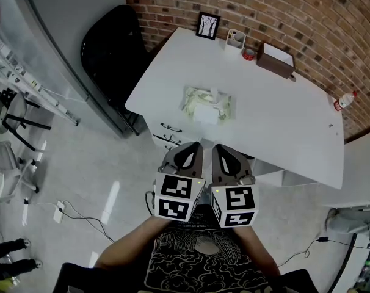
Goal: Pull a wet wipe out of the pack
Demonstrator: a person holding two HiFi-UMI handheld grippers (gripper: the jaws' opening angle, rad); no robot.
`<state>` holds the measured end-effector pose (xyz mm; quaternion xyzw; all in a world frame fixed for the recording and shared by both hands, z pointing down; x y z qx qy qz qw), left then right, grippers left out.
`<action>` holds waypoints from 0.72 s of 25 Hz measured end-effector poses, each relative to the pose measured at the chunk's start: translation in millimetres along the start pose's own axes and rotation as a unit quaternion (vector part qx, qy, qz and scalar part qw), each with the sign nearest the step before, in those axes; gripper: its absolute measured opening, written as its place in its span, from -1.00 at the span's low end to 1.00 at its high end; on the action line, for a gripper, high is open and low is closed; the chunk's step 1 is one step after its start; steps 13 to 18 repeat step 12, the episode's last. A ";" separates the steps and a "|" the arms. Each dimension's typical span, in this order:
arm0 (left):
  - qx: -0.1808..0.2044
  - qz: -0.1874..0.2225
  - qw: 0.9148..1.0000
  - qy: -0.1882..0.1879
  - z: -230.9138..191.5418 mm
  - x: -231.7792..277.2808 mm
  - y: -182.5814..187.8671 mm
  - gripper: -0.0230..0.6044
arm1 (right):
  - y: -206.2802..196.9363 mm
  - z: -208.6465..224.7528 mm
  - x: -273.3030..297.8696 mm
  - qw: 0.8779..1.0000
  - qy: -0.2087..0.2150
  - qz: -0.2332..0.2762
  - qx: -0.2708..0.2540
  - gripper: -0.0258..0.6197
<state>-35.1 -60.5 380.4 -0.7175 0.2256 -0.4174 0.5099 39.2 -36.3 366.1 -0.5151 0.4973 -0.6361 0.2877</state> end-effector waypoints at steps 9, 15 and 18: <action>-0.001 -0.002 1.000 0.002 0.4 -4.1 -1.9 -0.89 | 0.1 -1.6 -4.6 1.000 -0.001 0.000 0.000 -0.86; -0.001 -0.002 1.000 -0.001 0.0 -4.9 -2.3 -0.89 | 1.0 -4.1 -4.6 1.000 -0.002 0.001 -0.001 -0.86; -0.001 -0.002 1.000 -0.001 0.0 -4.9 -2.3 -0.89 | 1.0 -4.1 -4.6 1.000 -0.002 0.001 -0.001 -0.86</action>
Point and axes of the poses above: the fingertips, and each gripper's own axes: x forward along the fingers, z to its right, y out of its top, the point moved 4 cm from there along -x, backward along the fingers, and after that the axes turned 6 degrees about y, right-handed, at the moved point
